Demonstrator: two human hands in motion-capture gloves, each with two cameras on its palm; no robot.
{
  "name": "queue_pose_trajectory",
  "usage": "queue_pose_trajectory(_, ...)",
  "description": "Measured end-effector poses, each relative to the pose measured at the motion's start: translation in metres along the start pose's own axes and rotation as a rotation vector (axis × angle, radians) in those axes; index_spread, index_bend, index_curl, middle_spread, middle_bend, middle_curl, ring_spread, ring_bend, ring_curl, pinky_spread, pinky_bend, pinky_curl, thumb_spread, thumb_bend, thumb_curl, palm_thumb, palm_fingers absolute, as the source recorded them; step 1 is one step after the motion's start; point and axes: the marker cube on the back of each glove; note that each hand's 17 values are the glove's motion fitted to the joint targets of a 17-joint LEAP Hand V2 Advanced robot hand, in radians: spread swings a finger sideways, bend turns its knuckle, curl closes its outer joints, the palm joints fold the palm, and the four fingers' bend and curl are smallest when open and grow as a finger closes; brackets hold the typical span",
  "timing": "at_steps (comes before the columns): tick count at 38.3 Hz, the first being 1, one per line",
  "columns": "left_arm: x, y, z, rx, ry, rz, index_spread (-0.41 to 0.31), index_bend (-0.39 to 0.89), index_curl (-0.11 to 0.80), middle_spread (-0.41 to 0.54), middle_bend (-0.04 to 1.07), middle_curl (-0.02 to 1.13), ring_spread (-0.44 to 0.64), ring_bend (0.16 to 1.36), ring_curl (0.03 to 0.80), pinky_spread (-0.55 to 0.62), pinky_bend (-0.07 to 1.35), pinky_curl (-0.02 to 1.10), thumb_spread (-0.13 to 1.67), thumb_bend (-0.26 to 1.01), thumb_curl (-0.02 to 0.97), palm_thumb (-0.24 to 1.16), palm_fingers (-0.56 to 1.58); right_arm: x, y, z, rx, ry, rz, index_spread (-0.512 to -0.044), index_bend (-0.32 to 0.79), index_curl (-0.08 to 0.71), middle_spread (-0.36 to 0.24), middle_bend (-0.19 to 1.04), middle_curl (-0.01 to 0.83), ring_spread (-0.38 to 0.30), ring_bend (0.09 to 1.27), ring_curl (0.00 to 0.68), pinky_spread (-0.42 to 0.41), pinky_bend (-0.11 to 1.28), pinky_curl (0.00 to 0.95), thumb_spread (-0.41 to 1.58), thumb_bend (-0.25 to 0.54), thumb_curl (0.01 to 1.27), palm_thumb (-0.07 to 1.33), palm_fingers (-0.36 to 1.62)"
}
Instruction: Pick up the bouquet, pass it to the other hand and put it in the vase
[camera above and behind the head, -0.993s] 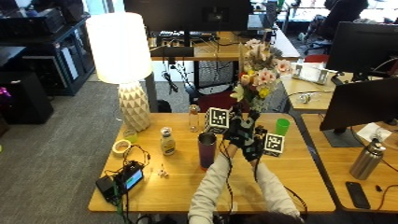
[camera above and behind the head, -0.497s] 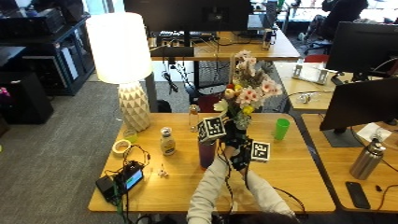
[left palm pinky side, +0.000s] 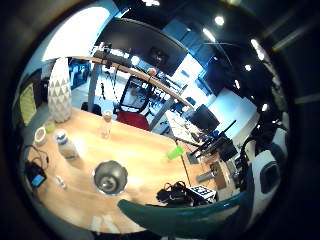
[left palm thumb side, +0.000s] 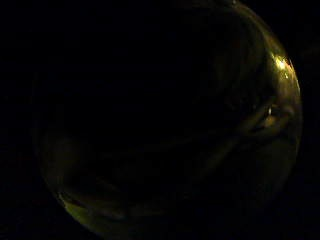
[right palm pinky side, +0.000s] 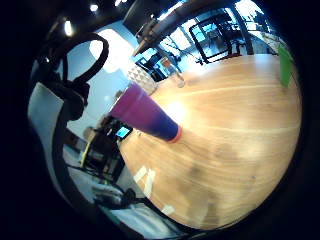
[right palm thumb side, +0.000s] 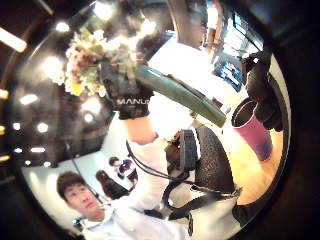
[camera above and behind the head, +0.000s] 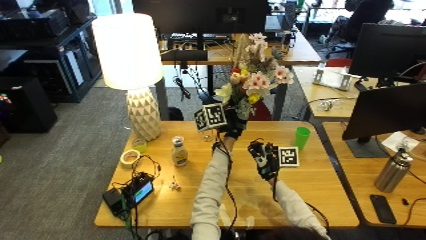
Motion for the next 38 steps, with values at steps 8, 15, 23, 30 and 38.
queue_pose_trajectory(8, -0.01, -0.025, -0.011, 0.021, 0.005, -0.02, -0.374, 0.46, 0.556, -0.384, 0.78, 0.58, -0.4, 0.82, 0.478, -0.44, 0.59, 0.44, 0.41, -0.02, 0.67, 0.83, 1.42, -0.003, 0.0, -0.017, 0.019, -0.016, -0.018, -0.177, 0.12, 0.422, -0.076, 0.55, 0.5, -0.139, 0.75, 0.441, -0.204, 0.61, 0.412, 1.07, -0.019, 0.47, 0.67, 1.2)
queue_pose_trajectory(15, -0.027, -0.036, -0.018, 0.066, 0.017, -0.031, -0.378, 0.46, 0.573, -0.383, 0.79, 0.58, -0.4, 0.83, 0.482, -0.44, 0.61, 0.44, 0.39, -0.03, 0.702, 0.82, 1.41, 0.013, 0.005, -0.024, 0.024, -0.005, 0.047, -0.172, 0.12, 0.403, -0.073, 0.53, 0.493, -0.14, 0.73, 0.438, -0.201, 0.58, 0.4, 1.1, -0.017, 0.46, 0.68, 1.22)
queue_pose_trajectory(23, -0.052, -0.041, -0.015, 0.092, 0.03, -0.016, -0.381, 0.46, 0.587, -0.382, 0.8, 0.58, -0.4, 0.83, 0.485, -0.44, 0.61, 0.44, 0.38, -0.03, 0.731, 0.82, 1.41, 0.019, 0.008, -0.024, 0.018, -0.051, 0.064, -0.169, 0.13, 0.388, -0.072, 0.52, 0.492, -0.141, 0.72, 0.441, -0.2, 0.55, 0.393, 1.11, -0.017, 0.45, 0.7, 1.24)
queue_pose_trajectory(30, -0.066, -0.038, -0.002, 0.094, 0.252, 0.01, -0.383, 0.46, 0.597, -0.382, 0.8, 0.58, -0.4, 0.83, 0.487, -0.44, 0.61, 0.44, 0.37, -0.03, 0.75, 0.81, 1.41, 0.033, 0.008, -0.026, 0.0, 0.014, -0.053, -0.165, 0.13, 0.381, -0.068, 0.51, 0.492, -0.141, 0.71, 0.443, -0.199, 0.54, 0.393, 1.12, -0.018, 0.45, 0.7, 1.24)
queue_pose_trajectory(38, -0.111, -0.028, 0.007, 0.064, 0.104, -0.105, -0.384, 0.46, 0.607, -0.38, 0.79, 0.58, -0.4, 0.83, 0.485, -0.44, 0.61, 0.43, 0.37, -0.03, 0.769, 0.81, 1.4, 0.047, 0.018, -0.027, -0.008, -0.005, 0.079, -0.163, 0.13, 0.375, -0.063, 0.51, 0.494, -0.138, 0.7, 0.445, -0.196, 0.52, 0.392, 1.12, -0.019, 0.44, 0.71, 1.25)
